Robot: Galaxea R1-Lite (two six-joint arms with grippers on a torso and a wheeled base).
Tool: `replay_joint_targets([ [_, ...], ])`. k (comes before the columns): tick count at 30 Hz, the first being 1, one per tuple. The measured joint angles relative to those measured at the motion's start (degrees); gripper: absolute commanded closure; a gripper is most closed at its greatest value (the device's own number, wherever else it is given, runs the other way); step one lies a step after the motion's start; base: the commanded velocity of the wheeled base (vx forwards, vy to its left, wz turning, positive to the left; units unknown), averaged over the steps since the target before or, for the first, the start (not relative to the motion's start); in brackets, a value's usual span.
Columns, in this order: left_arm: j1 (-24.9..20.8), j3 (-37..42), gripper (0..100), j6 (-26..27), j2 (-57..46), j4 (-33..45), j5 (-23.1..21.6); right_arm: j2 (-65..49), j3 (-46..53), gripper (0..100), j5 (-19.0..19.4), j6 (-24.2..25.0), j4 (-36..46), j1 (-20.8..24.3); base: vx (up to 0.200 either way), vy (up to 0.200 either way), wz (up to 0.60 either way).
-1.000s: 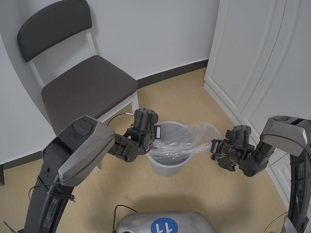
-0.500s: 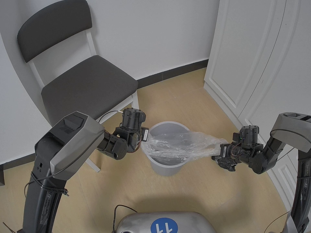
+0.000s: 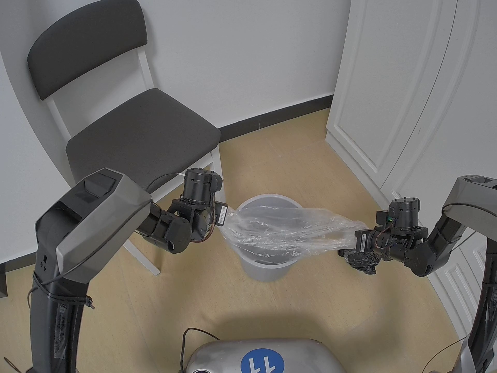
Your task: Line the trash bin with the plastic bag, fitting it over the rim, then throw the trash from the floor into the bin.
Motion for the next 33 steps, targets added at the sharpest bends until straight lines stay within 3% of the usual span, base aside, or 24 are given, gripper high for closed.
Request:
replay_joint_targets([
  [12,0.3,6.1,100,2.6,-6.2,1.7,-0.1,-7.9,1.8,100,-0.1,0.1,10.8,2.2,0.0,0.0,0.0],
  [33,2.0,7.5,100,4.8,-8.5,5.5,-0.3,-16.4,5.6,100,-0.7,-1.8,14.1,5.4,0.0,0.0,0.0],
])
